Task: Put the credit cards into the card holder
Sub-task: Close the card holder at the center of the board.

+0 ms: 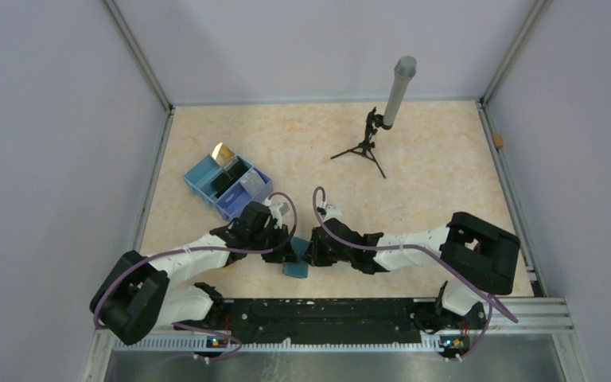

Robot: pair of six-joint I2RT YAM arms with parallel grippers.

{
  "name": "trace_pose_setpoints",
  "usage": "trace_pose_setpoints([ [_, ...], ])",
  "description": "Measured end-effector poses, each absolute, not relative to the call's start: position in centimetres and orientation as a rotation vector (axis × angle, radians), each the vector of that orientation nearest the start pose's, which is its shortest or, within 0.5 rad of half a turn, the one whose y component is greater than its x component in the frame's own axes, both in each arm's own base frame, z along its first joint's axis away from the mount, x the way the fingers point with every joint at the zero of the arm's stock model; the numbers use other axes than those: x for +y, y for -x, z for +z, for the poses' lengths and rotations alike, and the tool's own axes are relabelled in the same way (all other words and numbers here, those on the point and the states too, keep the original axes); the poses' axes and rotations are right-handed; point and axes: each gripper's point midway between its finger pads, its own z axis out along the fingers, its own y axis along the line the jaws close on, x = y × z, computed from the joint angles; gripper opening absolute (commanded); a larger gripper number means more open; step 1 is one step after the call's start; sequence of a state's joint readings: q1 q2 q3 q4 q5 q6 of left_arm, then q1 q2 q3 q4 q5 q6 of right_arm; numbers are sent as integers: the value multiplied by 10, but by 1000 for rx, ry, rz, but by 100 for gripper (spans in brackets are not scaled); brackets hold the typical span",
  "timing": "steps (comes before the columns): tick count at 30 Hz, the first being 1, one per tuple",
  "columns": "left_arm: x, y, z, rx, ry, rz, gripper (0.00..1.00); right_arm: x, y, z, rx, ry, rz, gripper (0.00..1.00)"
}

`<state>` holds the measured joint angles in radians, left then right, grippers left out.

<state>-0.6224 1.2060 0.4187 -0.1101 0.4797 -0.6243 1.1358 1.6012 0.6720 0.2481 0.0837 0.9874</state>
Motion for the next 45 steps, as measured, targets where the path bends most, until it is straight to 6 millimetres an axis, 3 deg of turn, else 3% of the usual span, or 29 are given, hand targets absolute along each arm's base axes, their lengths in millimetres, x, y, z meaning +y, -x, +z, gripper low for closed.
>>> trace_pose_setpoints([
  [26,-225,-144,38,2592,-230,-1076,0,383,-155,39,2548,141,920,0],
  [38,-223,-144,38,2578,-211,-1068,0,387,-155,39,2610,158,975,0],
  [45,-220,-146,37,2590,-154,-1040,27,389,-157,39,2622,175,964,0],
])
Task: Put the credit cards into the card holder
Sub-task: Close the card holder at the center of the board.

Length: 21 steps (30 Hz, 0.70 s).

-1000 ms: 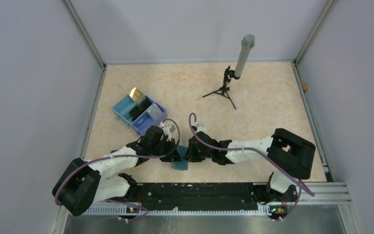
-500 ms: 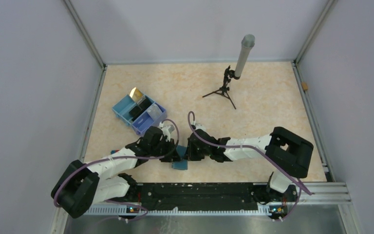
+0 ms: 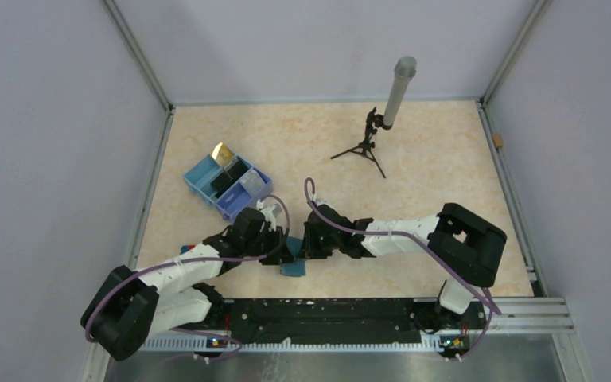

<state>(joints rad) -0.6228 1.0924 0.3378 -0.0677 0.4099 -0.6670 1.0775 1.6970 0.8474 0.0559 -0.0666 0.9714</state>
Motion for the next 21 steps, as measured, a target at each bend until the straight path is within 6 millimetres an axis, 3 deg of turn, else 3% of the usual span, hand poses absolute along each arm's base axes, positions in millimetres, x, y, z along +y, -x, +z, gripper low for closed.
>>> trace_pose_setpoints([
  [4,-220,-142,34,2606,-169,-1024,44,397,-164,40,2586,162,988,0],
  [10,-228,-121,36,2649,-264,-1092,58,417,-185,47,2477,111,1043,0],
  [13,-231,-117,40,2657,-292,-1112,59,419,-188,46,2462,99,1043,0],
  [15,-232,-116,43,2652,-303,-1119,61,420,-189,47,2455,98,1048,0],
  [18,-229,-119,45,2645,-296,-1101,76,422,-190,48,2446,98,1056,0],
  [21,-218,-125,45,2642,-245,-1047,85,423,-190,49,2439,102,1063,0],
])
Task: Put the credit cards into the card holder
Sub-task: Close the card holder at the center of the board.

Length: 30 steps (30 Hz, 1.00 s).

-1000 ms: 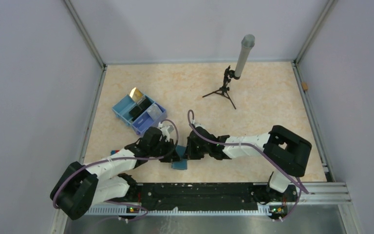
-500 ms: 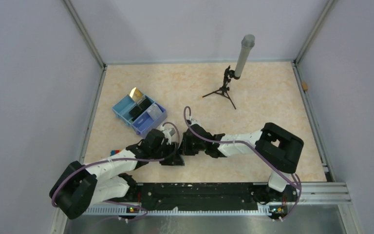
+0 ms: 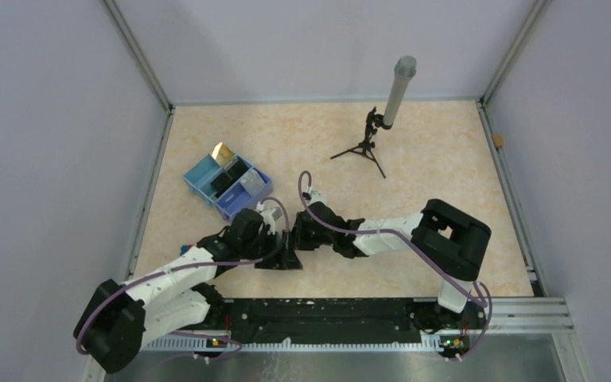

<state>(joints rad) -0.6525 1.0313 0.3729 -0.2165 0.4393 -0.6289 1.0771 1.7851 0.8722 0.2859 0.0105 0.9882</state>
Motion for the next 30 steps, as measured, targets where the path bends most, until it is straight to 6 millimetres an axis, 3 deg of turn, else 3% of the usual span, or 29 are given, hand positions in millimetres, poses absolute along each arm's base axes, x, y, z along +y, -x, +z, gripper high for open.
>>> trace_pose_setpoints([
  [3,-205,-135,53,2601,-176,-994,91,423,-190,49,2436,104,1064,0],
  [6,-195,-148,63,2536,-105,-952,88,423,-190,49,2434,112,1060,0],
  [11,-180,-162,68,2501,21,-907,68,422,-191,49,2429,125,1052,0],
  [17,-176,-160,64,2533,84,-898,42,422,-191,48,2425,142,1046,0],
  [21,-174,-156,61,2558,96,-888,40,421,-191,48,2423,155,1039,0],
  [23,-172,-154,59,2570,101,-882,34,420,-191,49,2420,163,1033,0],
  [30,-170,-150,57,2592,115,-874,0,415,-191,54,2398,216,1008,0],
])
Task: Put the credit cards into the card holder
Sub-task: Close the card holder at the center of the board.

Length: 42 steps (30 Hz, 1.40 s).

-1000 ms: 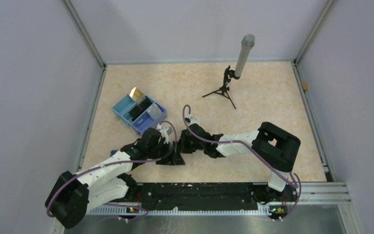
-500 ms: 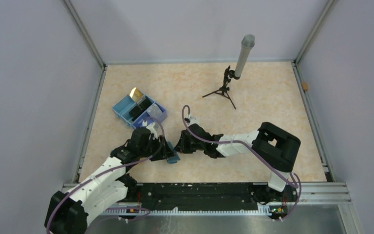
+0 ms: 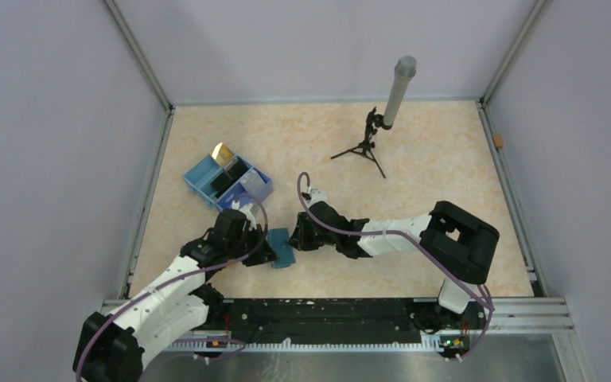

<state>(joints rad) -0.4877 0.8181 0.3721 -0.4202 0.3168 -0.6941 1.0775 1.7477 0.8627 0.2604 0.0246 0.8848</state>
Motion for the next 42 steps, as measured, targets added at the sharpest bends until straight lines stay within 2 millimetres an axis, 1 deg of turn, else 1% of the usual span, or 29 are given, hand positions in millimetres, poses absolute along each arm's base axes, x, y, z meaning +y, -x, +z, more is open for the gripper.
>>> trace_pose_setpoints([
  [3,-171,-150,57,2593,112,-881,0,410,-190,56,2385,264,993,0],
  [11,-176,-150,56,2630,87,-896,0,405,-183,52,2372,389,966,0],
  [17,-178,-149,57,2639,71,-911,0,407,-176,52,2364,454,977,0],
  [42,-181,-148,55,2655,48,-932,0,410,-170,54,2356,499,1000,0],
])
